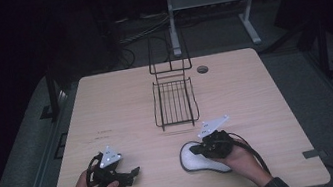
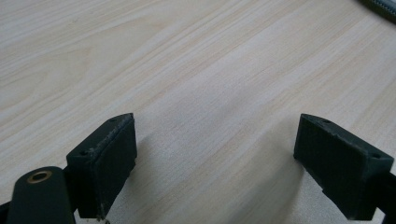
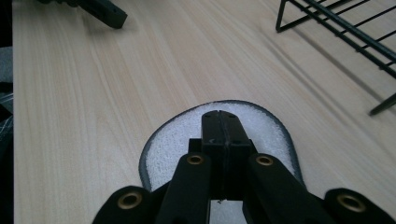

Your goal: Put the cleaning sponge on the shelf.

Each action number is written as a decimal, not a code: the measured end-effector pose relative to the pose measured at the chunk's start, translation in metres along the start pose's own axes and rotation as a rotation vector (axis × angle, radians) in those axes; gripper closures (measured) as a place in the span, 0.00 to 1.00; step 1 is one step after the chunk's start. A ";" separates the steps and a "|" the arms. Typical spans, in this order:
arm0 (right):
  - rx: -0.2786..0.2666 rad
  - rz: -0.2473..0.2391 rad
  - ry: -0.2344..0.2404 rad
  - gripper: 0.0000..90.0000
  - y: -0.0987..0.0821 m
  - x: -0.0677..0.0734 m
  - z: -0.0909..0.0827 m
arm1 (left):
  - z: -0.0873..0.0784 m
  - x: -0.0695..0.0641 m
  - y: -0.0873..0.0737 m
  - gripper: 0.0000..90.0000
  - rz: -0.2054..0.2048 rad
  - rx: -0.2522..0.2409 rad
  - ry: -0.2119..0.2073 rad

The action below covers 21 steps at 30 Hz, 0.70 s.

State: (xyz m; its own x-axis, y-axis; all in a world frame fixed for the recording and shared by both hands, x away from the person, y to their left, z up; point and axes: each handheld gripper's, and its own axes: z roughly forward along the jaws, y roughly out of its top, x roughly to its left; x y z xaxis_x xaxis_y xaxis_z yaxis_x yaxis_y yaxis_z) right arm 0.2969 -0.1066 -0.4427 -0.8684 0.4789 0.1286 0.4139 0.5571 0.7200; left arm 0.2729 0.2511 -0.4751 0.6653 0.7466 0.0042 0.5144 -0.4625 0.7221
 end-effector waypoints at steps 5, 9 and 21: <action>0.030 -0.008 -0.006 1.00 -0.001 0.001 0.006 | 0.000 0.000 0.000 0.14 0.002 0.002 0.000; 0.047 0.003 -0.012 1.00 -0.004 -0.002 0.008 | 0.000 0.000 0.000 0.14 0.002 0.002 0.000; 0.049 0.029 -0.049 1.00 -0.010 -0.015 0.000 | 0.000 0.000 0.000 0.14 0.002 0.002 -0.001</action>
State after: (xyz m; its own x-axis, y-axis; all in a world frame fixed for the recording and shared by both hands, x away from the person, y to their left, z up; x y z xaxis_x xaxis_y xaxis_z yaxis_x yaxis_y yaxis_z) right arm 0.3055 -0.1193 -0.4516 -0.8419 0.5274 0.1143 0.4525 0.5744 0.6821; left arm 0.2729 0.2512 -0.4750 0.6664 0.7456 0.0050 0.5143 -0.4645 0.7209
